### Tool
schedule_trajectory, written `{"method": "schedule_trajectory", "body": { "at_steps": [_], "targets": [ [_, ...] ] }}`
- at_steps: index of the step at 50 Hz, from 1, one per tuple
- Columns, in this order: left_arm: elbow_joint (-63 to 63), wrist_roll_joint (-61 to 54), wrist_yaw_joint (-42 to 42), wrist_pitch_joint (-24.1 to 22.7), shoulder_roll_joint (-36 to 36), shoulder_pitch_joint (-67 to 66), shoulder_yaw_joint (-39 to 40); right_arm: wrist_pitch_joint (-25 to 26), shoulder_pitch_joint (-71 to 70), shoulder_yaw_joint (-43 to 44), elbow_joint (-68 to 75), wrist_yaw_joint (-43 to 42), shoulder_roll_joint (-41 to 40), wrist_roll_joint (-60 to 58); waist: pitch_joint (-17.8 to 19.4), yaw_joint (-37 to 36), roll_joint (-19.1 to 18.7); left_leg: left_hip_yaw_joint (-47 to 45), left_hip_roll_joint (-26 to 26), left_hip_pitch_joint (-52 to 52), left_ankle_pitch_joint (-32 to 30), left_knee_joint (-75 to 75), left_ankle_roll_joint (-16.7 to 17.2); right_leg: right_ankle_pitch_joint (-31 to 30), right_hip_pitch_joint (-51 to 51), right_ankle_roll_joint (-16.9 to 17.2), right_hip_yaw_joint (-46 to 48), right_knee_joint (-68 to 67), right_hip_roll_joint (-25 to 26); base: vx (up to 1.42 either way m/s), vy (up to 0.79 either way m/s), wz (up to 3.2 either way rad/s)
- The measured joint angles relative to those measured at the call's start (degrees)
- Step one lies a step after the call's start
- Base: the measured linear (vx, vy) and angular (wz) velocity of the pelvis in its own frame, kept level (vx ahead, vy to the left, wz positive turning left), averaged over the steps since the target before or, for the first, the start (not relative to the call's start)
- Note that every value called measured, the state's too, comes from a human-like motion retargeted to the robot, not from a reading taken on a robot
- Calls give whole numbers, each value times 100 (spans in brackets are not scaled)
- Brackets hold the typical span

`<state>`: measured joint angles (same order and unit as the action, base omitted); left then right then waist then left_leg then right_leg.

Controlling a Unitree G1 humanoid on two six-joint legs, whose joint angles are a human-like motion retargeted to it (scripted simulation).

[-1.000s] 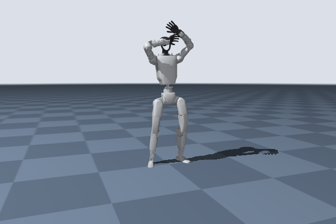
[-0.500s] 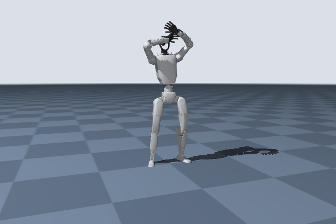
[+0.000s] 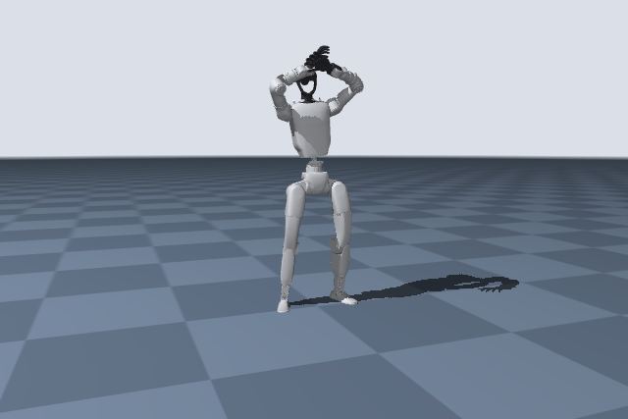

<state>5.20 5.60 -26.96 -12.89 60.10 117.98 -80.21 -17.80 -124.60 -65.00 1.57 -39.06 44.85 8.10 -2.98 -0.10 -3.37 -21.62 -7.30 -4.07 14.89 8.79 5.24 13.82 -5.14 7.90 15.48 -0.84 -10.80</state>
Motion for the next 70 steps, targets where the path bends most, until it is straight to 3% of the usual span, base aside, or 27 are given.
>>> {"method": "schedule_trajectory", "body": {
  "at_steps": [3,7,12,15,18,20,23,28,33,37,40,45,48,51,56,62,67,70],
  "targets": [
    [-1372,1169,-258,84,-59,38,0,184,-378,-607,851,43,235,-434,-29,-65,-9,43,-16,25,-5,1,82,2,-5,-18,42,0,16,0,0,0],
    [-2022,1306,-729,152,-359,498,55,259,-307,-1243,901,983,756,-980,9,71,248,141,-11,54,-12,17,149,13,-57,-17,148,14,14,1,-1,21],
    [-841,287,-1246,122,-636,677,644,111,-63,-1520,-828,1583,1176,-1785,68,111,339,229,13,60,-13,39,115,30,-133,40,256,40,-7,0,0,8],
    [106,-29,-1171,246,-669,822,323,50,-13,-1311,-1809,1249,1146,-1668,75,33,255,228,19,56,-12,42,64,39,-137,81,264,39,-16,0,0,0],
    [367,-75,-425,105,-617,567,0,66,-56,-987,-1930,576,987,-1469,35,-109,109,204,14,44,-6,30,39,47,-119,99,243,21,-14,0,0,0],
    [-35,16,-120,-187,-499,174,0,129,-272,-1012,-1534,-27,840,-1582,-16,-220,-33,184,-1,35,3,21,48,50,-103,88,219,7,-1,0,0,0],
    [-1361,712,-451,-489,-363,-111,0,210,-592,-1301,-617,-430,731,-1799,-90,-284,-96,177,-23,31,9,2,94,57,-84,50,205,-14,21,0,0,0],
    [-2594,1246,-1089,-283,-629,296,0,147,-237,-1522,-16,633,1043,-1976,-116,-66,334,249,-24,22,26,0,169,87,-142,14,280,-16,27,1,0,4],
    [-940,21,-991,-119,-960,654,383,118,180,-1522,-1120,1228,1363,-2259,-121,-21,513,335,3,27,53,43,133,103,-235,69,393,25,3,1,0,7],
    [509,-1071,-460,-32,-1033,578,384,157,157,-1166,-1853,766,1361,-1910,-87,-101,413,334,18,6,84,68,68,111,-277,96,406,45,-14,0,0,0],
    [956,-780,-109,17,-948,498,0,230,50,-792,-1629,12,1293,-1835,-141,-133,358,294,18,-8,97,61,60,112,-262,98,369,40,-19,0,0,0],
    [-617,632,317,-415,-590,46,0,337,-561,-1454,-131,-790,1104,-1951,-327,-362,73,193,-18,-20,113,37,133,104,-178,53,253,6,11,0,0,0],
    [-1983,1308,115,-466,-587,133,0,297,-301,-1514,432,-172,1164,-2041,-345,-300,153,166,-26,-45,128,26,170,111,-173,9,217,-8,19,0,0,0],
    [-2474,1061,-314,-419,-776,317,0,230,116,-1522,401,448,1333,-2266,-320,-179,344,164,-15,-59,134,19,180,115,-183,-1,217,-10,10,0,0,0],
    [-969,-210,-878,-303,-928,688,109,184,342,-1522,-1021,646,1568,-2897,-204,-24,508,180,19,-78,146,33,129,116,-226,67,250,4,-25,0,0,0],
    [1051,-404,-63,112,-895,847,0,206,139,-1075,-2045,146,1403,-2279,-74,-128,335,143,37,-114,161,39,27,122,-240,109,222,4,-48,0,0,0],
    [-289,-56,580,-380,-752,224,0,241,-145,-1284,-562,-351,1141,-1510,-210,-368,115,87,-1,-115,167,26,65,108,-183,55,151,-25,-12,0,0,0],
    [-1548,71,462,-526,-775,140,0,272,-42,-1483,396,-71,1172,-1329,-206,-348,227,80,-25,-131,180,24,118,122,-187,-6,134,-38,11,0,0,0]
  ]
}}
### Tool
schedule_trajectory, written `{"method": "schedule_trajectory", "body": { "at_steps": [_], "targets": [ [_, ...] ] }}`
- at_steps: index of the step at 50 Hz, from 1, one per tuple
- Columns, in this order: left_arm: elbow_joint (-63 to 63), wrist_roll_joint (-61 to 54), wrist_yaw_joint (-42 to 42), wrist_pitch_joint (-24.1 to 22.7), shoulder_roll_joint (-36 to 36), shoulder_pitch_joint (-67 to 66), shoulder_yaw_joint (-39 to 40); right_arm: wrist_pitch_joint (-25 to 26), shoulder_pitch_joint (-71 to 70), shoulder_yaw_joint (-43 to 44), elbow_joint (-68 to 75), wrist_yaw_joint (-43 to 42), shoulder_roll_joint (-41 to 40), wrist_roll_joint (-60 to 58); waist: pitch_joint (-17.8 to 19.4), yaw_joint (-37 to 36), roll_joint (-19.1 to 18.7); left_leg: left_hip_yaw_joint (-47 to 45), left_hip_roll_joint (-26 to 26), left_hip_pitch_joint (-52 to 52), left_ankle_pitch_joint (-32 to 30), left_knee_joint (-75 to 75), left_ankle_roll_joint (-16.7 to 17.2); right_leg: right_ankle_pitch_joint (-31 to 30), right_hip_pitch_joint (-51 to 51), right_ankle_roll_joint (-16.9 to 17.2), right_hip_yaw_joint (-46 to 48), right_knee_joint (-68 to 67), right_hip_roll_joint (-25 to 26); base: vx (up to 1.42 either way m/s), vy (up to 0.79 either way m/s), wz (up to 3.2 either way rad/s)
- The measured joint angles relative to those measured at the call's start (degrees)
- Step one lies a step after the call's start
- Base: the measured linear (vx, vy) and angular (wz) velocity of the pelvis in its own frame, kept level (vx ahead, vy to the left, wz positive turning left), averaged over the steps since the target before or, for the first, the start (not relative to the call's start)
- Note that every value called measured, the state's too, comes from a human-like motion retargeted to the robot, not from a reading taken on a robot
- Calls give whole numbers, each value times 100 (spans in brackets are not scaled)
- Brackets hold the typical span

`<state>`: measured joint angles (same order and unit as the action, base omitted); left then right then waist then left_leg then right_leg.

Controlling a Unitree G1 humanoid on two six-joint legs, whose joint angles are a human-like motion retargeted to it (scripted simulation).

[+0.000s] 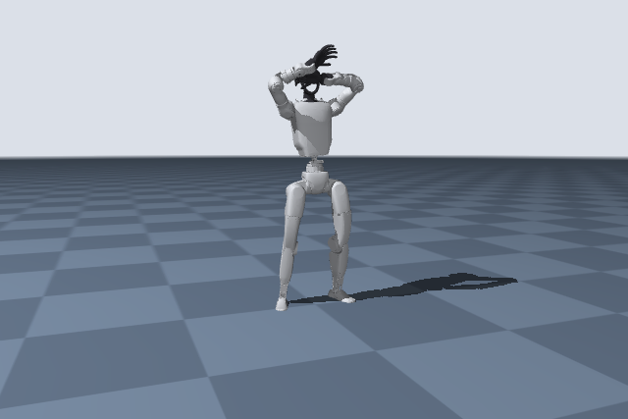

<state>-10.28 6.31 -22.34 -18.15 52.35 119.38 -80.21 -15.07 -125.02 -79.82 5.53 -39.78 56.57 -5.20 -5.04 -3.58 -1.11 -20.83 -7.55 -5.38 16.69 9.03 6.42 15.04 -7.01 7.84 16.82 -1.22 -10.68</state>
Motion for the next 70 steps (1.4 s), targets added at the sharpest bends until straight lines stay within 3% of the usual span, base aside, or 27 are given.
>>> {"method": "schedule_trajectory", "body": {
  "at_steps": [3,6,10,13,15,20,25,30,35,37,40,42,45,50,53,57,60,63,67,70],
  "targets": [
    [-388,-168,-425,41,-113,136,0,-14,423,-38,144,823,182,-158,9,151,264,17,-1,-12,3,-4,32,17,-19,-20,19,-9,2,0,0,0],
    [307,-583,-794,124,-197,270,239,-57,628,-39,-705,1386,374,-858,49,240,409,36,15,-33,9,-3,13,34,-53,6,45,-10,-15,0,0,0],
    [1966,-1037,-904,306,-203,368,518,-137,435,1,-2326,1283,370,-1195,108,181,296,34,42,-60,13,-2,-63,50,-79,78,59,-12,-44,0,0,0],
    [2683,-895,-469,450,-126,425,115,-171,497,499,-2717,930,185,-654,59,173,213,19,43,-49,9,4,-96,52,-57,100,46,-22,-50,0,0,0],
    [2585,-636,-67,439,-102,289,0,-148,413,635,-2474,674,136,-314,72,79,134,12,38,-57,18,8,-101,60,-59,81,36,-29,-46,0,0,0],
    [483,-209,502,26,18,-213,0,-67,29,260,-795,498,71,235,-53,-99,-54,14,1,-32,21,18,-27,47,-29,35,25,-49,-13,0,0,0],
    [-765,-381,26,70,-240,12,0,143,327,-39,-103,1412,272,-139,-15,100,247,72,-1,-26,24,28,31,61,-71,2,85,-46,-10,0,0,0],
    [698,-586,-639,264,-290,520,303,-145,545,-39,-1761,1818,384,-691,67,236,404,99,26,-34,18,31,-10,79,-101,50,121,-39,-35,0,0,0],
    [2496,-356,-48,425,-226,689,0,-273,544,635,-2622,1070,54,-249,37,212,266,57,26,-30,8,31,-67,79,-67,92,82,-43,-39,0,0,0],
    [2363,-205,148,316,-170,447,0,-238,381,633,-2226,534,-114,13,22,115,144,31,14,-37,13,26,-72,74,-54,71,53,-45,-28,0,0,0],
    [1211,18,45,117,61,105,0,-153,104,393,-1201,-55,-408,472,-10,35,-19,-1,-16,-40,12,22,-50,59,-31,15,9,-48,2,0,0,0],
    [207,150,-86,96,181,15,0,-61,30,192,-587,132,-502,707,-19,53,-32,-9,-30,-41,10,19,-27,50,-23,-15,-5,-54,17,0,0,0],
    [-778,213,-244,139,220,47,0,-2,215,9,-209,1097,-476,929,-55,162,85,2,-37,-27,0,15,5,44,-9,-36,0,-61,25,0,0,0],
    [7,-43,-833,439,186,492,77,-157,510,-12,-1427,2365,-185,772,83,294,339,35,-8,-52,0,17,-28,57,-59,-1,38,-55,-1,0,0,0],
    [1259,-281,-882,642,158,594,242,-246,638,297,-2420,2245,-119,689,122,268,343,42,12,-59,-4,20,-71,60,-77,37,50,-44,-20,0,0,0],
    [2323,-320,-260,627,110,503,0,-310,680,804,-2695,1578,-197,790,88,203,278,36,27,-51,-2,22,-107,55,-70,64,49,-35,-35,0,0,0],
    [1845,67,303,353,195,144,0,-189,292,712,-1957,902,-262,371,30,44,94,20,18,-47,5,24,-94,41,-57,52,28,-33,-27,0,0,0],
    [535,746,462,151,292,26,0,122,-138,454,-824,711,-300,-343,-45,-32,-16,16,9,-31,3,20,-50,23,-31,40,15,-42,-18,0,0,0],
    [-612,1082,67,220,168,288,0,280,-264,120,172,1466,-216,-642,11,35,87,32,11,-42,8,22,-1,21,-53,4,24,-41,-17,0,0,0],
    [-257,736,-464,445,105,619,2,98,-3,14,-168,2147,-82,-332,80,152,229,43,25,-57,7,31,-1,22,-88,5,38,-27,-30,0,0,0]
  ]
}}
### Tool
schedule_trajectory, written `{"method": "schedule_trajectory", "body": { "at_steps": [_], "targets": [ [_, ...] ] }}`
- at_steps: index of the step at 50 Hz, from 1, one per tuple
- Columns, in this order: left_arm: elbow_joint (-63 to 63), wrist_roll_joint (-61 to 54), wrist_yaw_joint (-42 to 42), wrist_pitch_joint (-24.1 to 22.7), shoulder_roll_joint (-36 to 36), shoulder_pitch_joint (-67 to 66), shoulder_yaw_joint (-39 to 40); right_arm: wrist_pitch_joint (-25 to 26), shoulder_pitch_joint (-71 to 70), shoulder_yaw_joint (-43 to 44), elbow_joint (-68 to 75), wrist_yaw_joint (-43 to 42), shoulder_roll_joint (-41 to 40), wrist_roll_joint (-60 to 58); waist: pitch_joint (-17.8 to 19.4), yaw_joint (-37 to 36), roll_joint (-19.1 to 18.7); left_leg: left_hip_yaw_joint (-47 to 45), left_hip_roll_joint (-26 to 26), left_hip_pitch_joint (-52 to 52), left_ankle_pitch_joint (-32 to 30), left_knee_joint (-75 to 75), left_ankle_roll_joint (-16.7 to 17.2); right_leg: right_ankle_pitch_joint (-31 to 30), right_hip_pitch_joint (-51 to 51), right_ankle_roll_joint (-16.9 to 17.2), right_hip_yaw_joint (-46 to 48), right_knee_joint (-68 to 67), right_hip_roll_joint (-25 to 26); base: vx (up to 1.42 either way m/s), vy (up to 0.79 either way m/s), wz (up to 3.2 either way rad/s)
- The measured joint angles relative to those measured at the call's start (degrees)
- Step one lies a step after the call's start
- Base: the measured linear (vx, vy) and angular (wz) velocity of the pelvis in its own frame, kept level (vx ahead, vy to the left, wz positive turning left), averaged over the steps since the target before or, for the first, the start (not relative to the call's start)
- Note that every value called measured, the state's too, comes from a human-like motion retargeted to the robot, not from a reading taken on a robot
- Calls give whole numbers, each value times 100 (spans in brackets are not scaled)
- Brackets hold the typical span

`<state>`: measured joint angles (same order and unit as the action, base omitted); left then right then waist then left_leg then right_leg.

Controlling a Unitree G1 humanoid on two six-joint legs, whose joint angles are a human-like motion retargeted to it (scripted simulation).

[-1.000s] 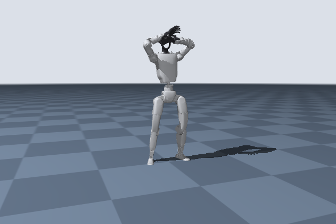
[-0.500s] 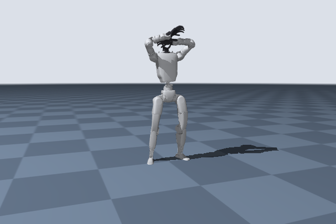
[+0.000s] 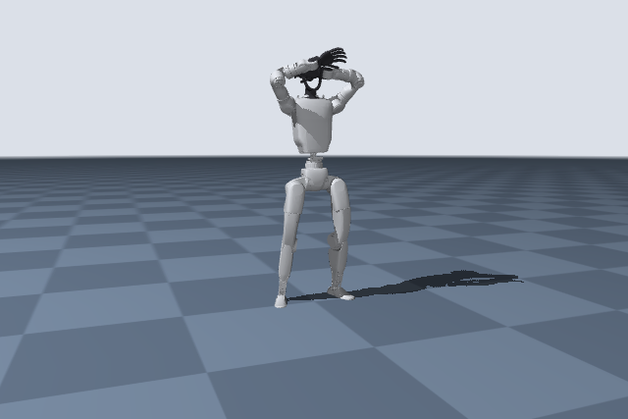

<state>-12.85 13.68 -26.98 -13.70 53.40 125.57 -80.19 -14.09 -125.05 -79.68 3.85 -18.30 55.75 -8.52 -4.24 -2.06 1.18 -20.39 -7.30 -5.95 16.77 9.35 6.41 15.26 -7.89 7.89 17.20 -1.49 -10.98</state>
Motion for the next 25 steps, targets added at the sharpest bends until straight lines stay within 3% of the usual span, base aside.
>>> {"method": "schedule_trajectory", "body": {
  "at_steps": [5,8,10,13,16,19,22,25],
  "targets": [
    [2151,-692,-249,429,-8,462,62,-241,529,394,-2033,167,179,758,101,19,14,-35,28,-33,1,13,-84,1,-26,52,-24,23,-30,0,0,0],
    [2936,-419,221,602,41,455,-2,-353,762,867,-2450,-186,51,1247,85,-97,-112,-88,31,-38,-6,5,-127,-5,8,57,-79,24,-32,0,0,0],
    [2896,-45,715,447,107,271,-2,-391,769,1075,-2242,-493,-80,1424,38,-203,-236,-126,20,-37,-6,-1,-138,-14,39,46,-122,21,-22,0,0,0],
    [1795,488,1161,19,268,-33,-2,-310,470,1099,-1273,-1101,-355,1266,-32,-316,-423,-166,-10,-21,-9,-1,-120,-37,85,0,-178,21,9,0,0,0],
    [308,730,1022,-239,285,-143,-2,-125,89,807,-214,-1534,-566,860,-65,-304,-495,-169,-30,6,-15,-5,-80,-61,115,-36,-190,23,31,0,0,0],
    [-494,547,485,-225,115,-41,-2,-29,-64,398,391,-1323,-598,572,-34,-138,-363,-136,-32,28,-23,-6,-39,-72,112,-53,-159,32,36,0,0,0],
    [-139,114,-231,61,-46,232,39,-66,91,151,228,-636,-481,508,63,99,-123,-88,-19,34,-27,3,-26,-70,74,-49,-107,46,25,0,0,0],
    [1141,-331,-713,366,-149,383,438,-138,338,90,-769,-176,-258,430,152,158,-51,-58,0,25,-29,14,-57,-64,33,-15,-69,60,7,0,0,0]
  ]
}}
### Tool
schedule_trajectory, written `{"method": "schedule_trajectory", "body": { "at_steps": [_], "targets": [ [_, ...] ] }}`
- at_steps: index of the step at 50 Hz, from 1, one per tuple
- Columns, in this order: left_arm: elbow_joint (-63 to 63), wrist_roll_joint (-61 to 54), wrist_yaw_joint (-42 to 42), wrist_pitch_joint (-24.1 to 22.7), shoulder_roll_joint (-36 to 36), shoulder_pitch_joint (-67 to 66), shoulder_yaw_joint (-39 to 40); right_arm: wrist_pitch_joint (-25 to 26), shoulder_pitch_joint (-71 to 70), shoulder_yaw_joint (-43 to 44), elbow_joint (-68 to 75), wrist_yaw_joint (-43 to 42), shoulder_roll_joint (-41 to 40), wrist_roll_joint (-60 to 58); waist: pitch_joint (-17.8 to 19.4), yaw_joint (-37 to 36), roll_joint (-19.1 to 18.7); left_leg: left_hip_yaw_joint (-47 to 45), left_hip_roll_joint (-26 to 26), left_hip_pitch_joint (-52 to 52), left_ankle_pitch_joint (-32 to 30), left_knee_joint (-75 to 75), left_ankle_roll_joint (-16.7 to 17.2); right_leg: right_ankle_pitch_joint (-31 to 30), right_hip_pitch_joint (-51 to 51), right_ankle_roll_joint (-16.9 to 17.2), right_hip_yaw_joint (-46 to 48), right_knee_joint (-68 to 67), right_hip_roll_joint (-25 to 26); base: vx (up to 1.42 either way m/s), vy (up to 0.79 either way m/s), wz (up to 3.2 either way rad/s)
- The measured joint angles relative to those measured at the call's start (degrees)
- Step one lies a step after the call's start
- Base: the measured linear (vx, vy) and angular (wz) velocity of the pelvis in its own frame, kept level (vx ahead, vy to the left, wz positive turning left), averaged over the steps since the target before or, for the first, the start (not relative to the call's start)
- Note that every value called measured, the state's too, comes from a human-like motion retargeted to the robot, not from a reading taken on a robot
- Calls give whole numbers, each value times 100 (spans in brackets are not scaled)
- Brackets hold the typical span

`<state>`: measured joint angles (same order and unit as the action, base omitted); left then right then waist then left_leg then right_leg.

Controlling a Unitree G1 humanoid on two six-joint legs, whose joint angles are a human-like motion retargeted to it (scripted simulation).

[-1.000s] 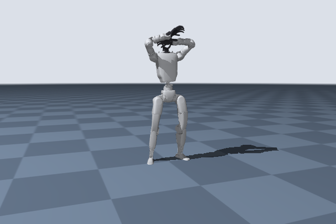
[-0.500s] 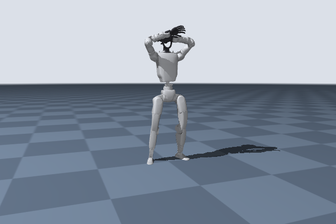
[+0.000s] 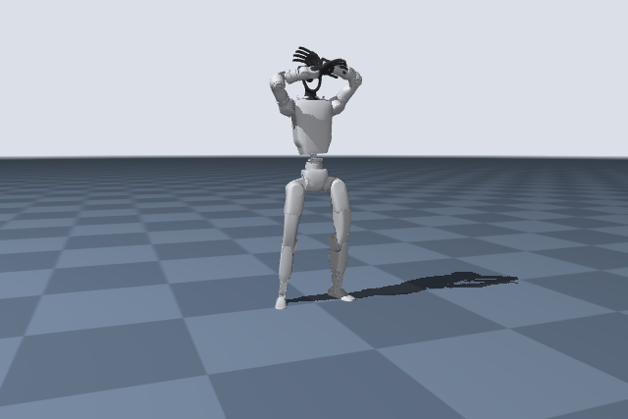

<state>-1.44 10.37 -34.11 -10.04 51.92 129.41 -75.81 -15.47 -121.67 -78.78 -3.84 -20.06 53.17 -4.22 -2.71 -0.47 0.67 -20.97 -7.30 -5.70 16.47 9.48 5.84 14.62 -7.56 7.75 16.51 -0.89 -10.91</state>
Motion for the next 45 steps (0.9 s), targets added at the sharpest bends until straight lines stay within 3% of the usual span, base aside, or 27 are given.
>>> {"method": "schedule_trajectory", "body": {
  "at_steps": [3,7,10,13,17,20,22,25,28,30,34,37,40,42,45],
  "targets": [
    [1445,-268,114,175,27,133,-135,-113,238,374,-1116,-61,78,28,38,-5,-32,-11,18,-3,-5,0,-60,2,4,44,-6,4,-19,0,0,0],
    [2123,-117,1273,-124,205,-185,-440,-159,210,787,-1405,-489,-82,135,-14,-127,-211,-58,19,5,-12,-15,-101,-2,57,50,-59,-9,-20,0,0,0],
    [1106,374,1520,-530,501,-716,-440,-41,-147,616,-597,-1517,-317,-298,-143,-245,-429,-100,-7,27,-21,-32,-64,-17,123,29,-111,-26,7,0,0,0],
    [-525,911,1379,-615,553,-851,-440,289,-529,268,513,-2143,-456,-605,-124,-314,-516,-108,-28,23,-14,-40,-20,-13,134,-21,-127,-36,27,0,0,0],
    [-1706,926,931,-505,321,-639,-440,337,-517,48,1248,-1146,-414,-496,-104,-177,-324,-54,-25,36,-15,-42,29,-1,112,-52,-75,-41,26,0,0,4],
    [-1084,636,179,-177,167,-375,-258,161,-423,-144,835,-218,-221,-581,-36,-26,-109,15,-5,28,-16,-34,39,18,45,-40,4,-26,9,1,-1,20],
    [-38,419,21,44,65,-228,-32,63,-344,-144,85,114,-63,-741,-10,28,-41,59,9,22,-11,-21,25,32,-4,-6,59,-12,-6,1,-1,19],
    [1599,65,311,177,-39,-24,79,-87,-360,-121,-1017,23,66,-613,28,3,-90,101,23,30,-9,-2,-10,47,-45,46,117,9,-20,0,0,0],
    [2418,-186,906,-57,-55,71,-380,-195,-204,430,-1383,-568,27,-181,35,10,-127,116,26,38,-8,10,-38,53,-56,68,139,15,-25,0,0,0],
    [2221,-146,1126,-263,-13,-159,-440,-176,-227,614,-1115,-1133,-16,-28,3,-102,-221,112,20,37,-16,-1,-39,53,-48,59,133,12,-18,0,0,0],
    [311,395,1032,-507,174,-621,-440,30,-450,522,334,-1930,-184,91,-130,-273,-370,90,-20,45,-24,-18,19,46,-9,9,102,-6,20,0,0,0],
    [-976,830,910,-500,111,-574,-440,181,-612,84,1197,-1464,-127,-3,-157,-266,-268,97,-42,54,-23,-23,77,62,2,-38,104,-19,42,0,0,0],
    [-1219,707,528,-455,-4,-415,-440,20,-374,-144,1009,-445,142,-475,-179,-57,49,132,-39,58,-27,-27,127,83,-16,-46,143,-20,42,0,0,0],
    [-647,418,59,-331,-79,-269,-396,-131,-223,-144,316,-164,346,-961,-176,75,242,162,-26,63,-31,-25,131,94,-38,-22,181,-13,30,0,0,0],
    [839,-111,-406,-102,-209,-196,-97,-153,-262,-144,-905,-662,570,-1414,-130,55,265,195,-7,68,-24,-7,93,109,-70,33,230,0,9,0,0,0]
  ]
}}
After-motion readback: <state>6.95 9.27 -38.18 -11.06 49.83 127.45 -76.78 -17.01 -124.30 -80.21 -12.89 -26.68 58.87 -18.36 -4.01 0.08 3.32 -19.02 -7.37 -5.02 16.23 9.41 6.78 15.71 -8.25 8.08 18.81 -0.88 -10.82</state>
